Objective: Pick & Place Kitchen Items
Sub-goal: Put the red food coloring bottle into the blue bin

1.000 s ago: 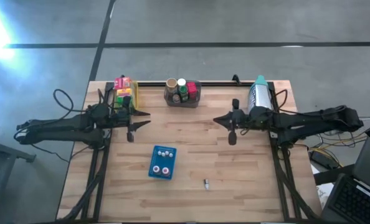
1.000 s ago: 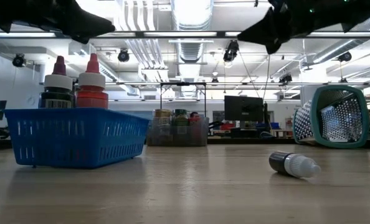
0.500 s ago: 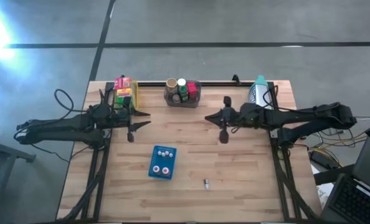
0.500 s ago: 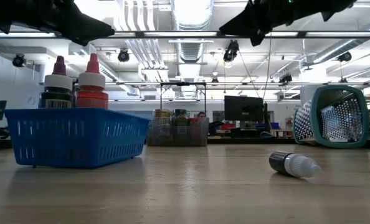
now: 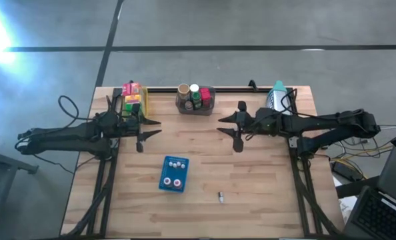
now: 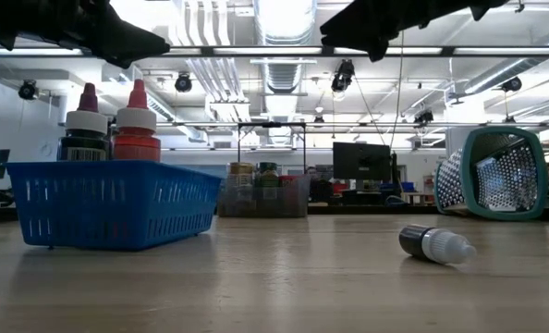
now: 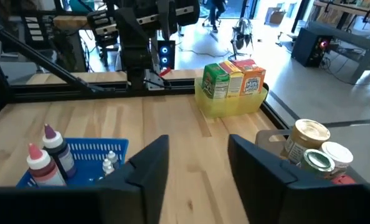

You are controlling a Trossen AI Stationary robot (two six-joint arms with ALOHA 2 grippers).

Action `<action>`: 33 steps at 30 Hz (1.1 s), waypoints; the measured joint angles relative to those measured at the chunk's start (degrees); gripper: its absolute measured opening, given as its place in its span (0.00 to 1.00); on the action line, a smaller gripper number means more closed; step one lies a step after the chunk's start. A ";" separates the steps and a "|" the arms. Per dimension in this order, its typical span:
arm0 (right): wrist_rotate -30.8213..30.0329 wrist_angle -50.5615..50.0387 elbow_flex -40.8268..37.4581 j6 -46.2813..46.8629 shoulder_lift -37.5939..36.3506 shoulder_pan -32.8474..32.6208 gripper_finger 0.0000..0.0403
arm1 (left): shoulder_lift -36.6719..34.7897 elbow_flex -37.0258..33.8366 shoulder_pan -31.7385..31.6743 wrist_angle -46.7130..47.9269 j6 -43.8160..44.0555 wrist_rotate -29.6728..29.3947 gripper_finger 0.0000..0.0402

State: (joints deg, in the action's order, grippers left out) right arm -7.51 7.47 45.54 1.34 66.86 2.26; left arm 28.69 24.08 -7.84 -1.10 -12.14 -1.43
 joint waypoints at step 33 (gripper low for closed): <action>-8.91 -17.20 19.14 8.66 13.66 -9.46 0.45 | 0.02 0.00 -0.02 0.43 0.32 0.04 0.35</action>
State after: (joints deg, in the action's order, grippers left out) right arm -16.42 -9.74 64.68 10.00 80.52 -7.20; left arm 28.71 24.08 -7.86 -0.67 -11.81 -1.39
